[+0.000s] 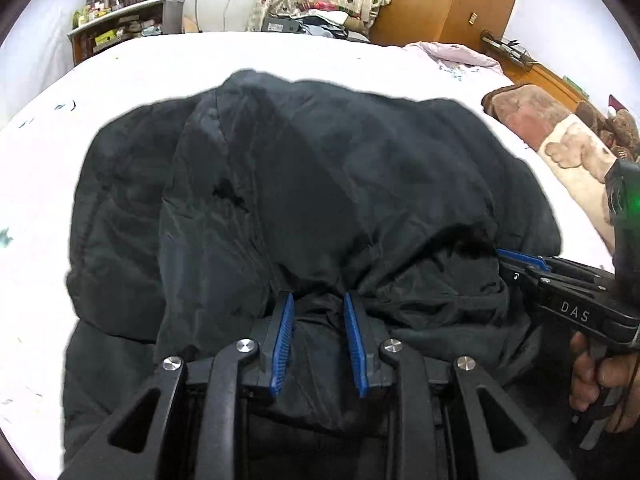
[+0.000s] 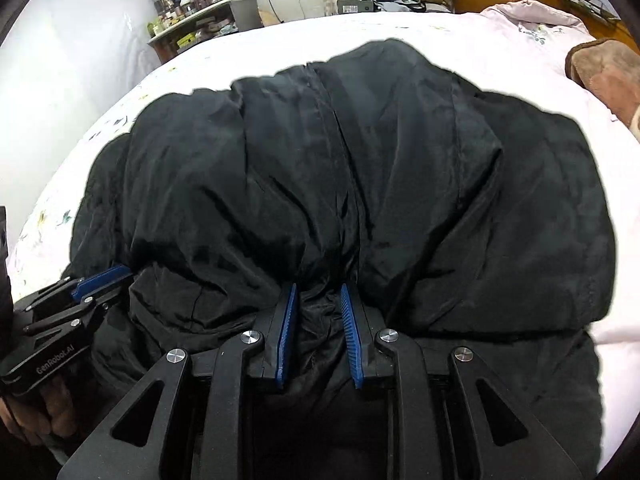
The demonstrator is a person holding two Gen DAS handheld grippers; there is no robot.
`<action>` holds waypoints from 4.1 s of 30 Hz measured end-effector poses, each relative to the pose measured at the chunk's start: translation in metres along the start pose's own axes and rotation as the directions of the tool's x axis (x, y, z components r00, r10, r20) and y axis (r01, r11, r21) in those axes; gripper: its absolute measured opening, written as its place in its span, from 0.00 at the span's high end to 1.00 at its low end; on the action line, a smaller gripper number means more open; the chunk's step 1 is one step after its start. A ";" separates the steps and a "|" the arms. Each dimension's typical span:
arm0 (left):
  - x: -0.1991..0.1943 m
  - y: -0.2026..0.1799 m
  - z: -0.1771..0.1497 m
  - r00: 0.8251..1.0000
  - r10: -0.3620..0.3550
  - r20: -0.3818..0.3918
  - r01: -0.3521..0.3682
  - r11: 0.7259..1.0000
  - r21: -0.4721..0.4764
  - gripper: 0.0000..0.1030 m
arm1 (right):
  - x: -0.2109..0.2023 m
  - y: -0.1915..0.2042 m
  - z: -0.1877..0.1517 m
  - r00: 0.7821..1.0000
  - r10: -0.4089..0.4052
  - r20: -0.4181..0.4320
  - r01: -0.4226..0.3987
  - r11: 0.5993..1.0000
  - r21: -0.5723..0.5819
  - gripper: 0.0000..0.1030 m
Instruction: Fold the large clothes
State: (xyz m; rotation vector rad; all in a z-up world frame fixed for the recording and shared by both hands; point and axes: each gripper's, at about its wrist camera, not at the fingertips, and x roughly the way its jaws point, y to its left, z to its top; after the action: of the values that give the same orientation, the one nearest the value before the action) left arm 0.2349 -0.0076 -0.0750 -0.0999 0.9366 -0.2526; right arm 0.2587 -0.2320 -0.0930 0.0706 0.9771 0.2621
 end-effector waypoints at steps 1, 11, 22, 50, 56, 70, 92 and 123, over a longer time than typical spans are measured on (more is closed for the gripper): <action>-0.006 -0.003 0.008 1.000 -0.017 0.010 0.017 1.000 0.003 0.73 | -0.011 0.000 0.007 1.000 0.010 0.012 -0.010 1.000 0.005 0.78; 0.022 0.043 0.049 0.994 0.097 0.050 -0.094 0.994 -0.050 0.68 | -0.010 -0.047 0.058 0.992 -0.091 0.087 0.088 0.996 0.032 0.77; -0.040 0.017 0.011 0.992 -0.036 0.119 0.041 0.999 -0.036 0.68 | -0.060 0.002 0.028 0.988 0.003 0.157 -0.005 1.000 0.007 0.77; -0.107 -0.015 -0.056 0.996 0.045 0.072 -0.045 0.999 -0.003 0.66 | -0.118 0.057 -0.066 0.994 -0.015 0.108 0.018 1.000 -0.025 0.69; -0.162 -0.013 -0.091 0.991 0.053 0.120 -0.051 0.999 -0.015 0.55 | -0.169 0.058 -0.102 0.988 -0.029 0.150 0.036 0.998 -0.046 0.68; -0.214 -0.003 -0.154 0.988 0.094 0.122 -0.092 0.995 -0.028 0.53 | -0.216 0.051 -0.167 0.987 -0.052 0.152 0.053 0.999 -0.004 0.59; -0.175 0.050 -0.166 0.977 0.206 0.047 -0.200 0.973 -0.117 0.42 | -0.202 -0.038 -0.178 0.983 -0.146 0.114 0.127 0.978 0.163 0.48; -0.138 0.036 -0.193 0.991 0.089 -0.100 -0.103 0.983 -0.149 0.80 | -0.158 -0.098 -0.177 0.993 0.089 -0.075 -0.058 0.937 0.345 0.84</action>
State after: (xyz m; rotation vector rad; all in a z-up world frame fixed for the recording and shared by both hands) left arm 0.0071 0.0670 -0.0882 -0.1859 1.0498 -0.0957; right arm 0.0469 -0.3770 -0.0819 0.4179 1.1027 0.1618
